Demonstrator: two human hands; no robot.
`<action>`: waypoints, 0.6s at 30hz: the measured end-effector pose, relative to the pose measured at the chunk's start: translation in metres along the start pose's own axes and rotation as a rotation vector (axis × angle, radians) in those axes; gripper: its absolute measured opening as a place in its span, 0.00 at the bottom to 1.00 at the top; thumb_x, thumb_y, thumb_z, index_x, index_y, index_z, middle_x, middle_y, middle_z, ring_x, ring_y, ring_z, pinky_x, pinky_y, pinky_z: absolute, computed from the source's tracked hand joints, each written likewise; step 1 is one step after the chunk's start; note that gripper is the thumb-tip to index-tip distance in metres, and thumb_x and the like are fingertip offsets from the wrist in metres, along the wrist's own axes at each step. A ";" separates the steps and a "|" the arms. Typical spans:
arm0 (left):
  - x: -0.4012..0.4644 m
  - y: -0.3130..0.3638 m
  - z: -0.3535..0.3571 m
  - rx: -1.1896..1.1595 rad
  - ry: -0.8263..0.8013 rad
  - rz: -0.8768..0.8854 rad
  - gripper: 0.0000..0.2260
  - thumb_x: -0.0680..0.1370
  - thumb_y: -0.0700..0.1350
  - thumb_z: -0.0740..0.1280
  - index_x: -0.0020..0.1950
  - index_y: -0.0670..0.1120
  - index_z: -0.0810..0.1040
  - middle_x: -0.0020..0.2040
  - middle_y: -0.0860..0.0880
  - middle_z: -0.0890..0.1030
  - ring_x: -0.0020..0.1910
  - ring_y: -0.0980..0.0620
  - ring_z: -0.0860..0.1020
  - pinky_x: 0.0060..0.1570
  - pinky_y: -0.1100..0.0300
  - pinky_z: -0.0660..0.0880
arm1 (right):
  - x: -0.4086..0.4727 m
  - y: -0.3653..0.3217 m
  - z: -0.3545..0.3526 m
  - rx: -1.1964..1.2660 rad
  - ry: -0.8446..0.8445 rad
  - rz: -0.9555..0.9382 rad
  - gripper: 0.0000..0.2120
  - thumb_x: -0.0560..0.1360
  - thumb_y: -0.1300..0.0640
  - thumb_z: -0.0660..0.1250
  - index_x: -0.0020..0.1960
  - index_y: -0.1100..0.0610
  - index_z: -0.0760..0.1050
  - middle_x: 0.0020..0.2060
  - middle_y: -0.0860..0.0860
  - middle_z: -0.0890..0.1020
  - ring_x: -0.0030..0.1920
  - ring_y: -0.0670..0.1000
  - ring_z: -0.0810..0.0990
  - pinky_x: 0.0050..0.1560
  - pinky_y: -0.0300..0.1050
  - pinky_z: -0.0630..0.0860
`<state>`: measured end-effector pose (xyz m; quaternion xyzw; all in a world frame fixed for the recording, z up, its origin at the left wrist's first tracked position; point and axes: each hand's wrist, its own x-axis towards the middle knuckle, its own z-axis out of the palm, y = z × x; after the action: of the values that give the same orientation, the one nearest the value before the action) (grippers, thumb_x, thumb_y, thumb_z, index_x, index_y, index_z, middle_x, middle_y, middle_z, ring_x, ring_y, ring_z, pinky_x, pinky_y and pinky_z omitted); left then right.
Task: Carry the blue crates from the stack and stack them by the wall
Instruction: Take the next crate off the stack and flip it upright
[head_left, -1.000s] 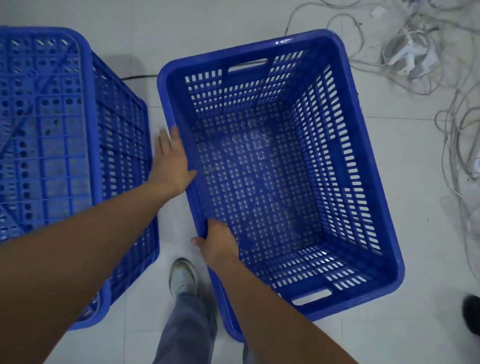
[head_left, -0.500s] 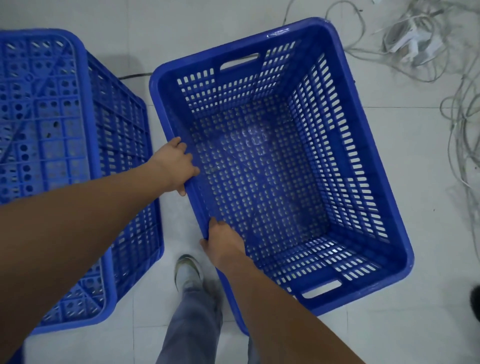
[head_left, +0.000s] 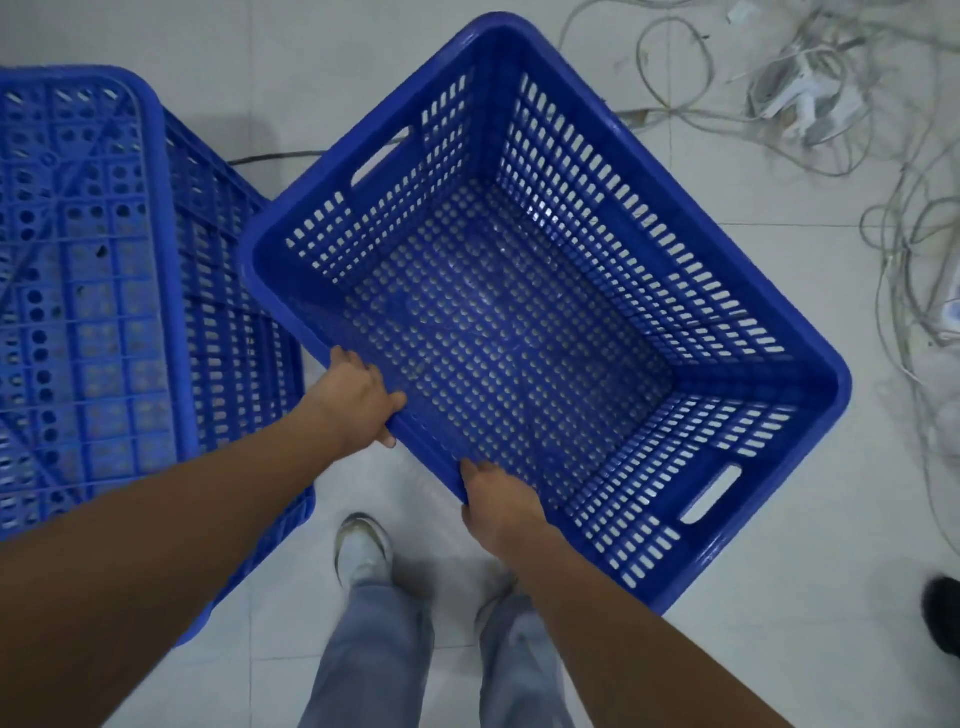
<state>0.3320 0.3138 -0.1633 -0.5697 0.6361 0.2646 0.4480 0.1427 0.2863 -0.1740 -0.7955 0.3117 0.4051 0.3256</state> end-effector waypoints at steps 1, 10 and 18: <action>-0.001 0.006 -0.001 -0.025 0.002 -0.004 0.27 0.79 0.63 0.51 0.73 0.49 0.61 0.65 0.39 0.73 0.64 0.37 0.71 0.67 0.42 0.62 | -0.002 0.006 -0.001 -0.006 -0.018 0.001 0.23 0.79 0.59 0.60 0.72 0.59 0.60 0.64 0.57 0.72 0.62 0.59 0.75 0.57 0.52 0.74; -0.013 0.064 0.000 -0.218 -0.019 -0.030 0.25 0.80 0.61 0.52 0.70 0.46 0.64 0.62 0.40 0.75 0.62 0.40 0.73 0.65 0.40 0.63 | -0.022 0.046 0.009 -0.057 -0.095 0.033 0.24 0.77 0.65 0.58 0.72 0.56 0.61 0.61 0.57 0.74 0.59 0.59 0.76 0.54 0.54 0.75; -0.029 0.118 0.006 -0.387 -0.149 -0.118 0.27 0.81 0.58 0.53 0.74 0.44 0.57 0.69 0.32 0.68 0.68 0.31 0.67 0.67 0.37 0.63 | -0.038 0.062 0.016 -0.188 -0.232 0.038 0.25 0.77 0.65 0.59 0.73 0.57 0.59 0.62 0.58 0.73 0.61 0.59 0.74 0.56 0.53 0.73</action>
<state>0.2181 0.3576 -0.1613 -0.6603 0.5040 0.3964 0.3909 0.0702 0.2710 -0.1654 -0.7642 0.2478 0.5279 0.2756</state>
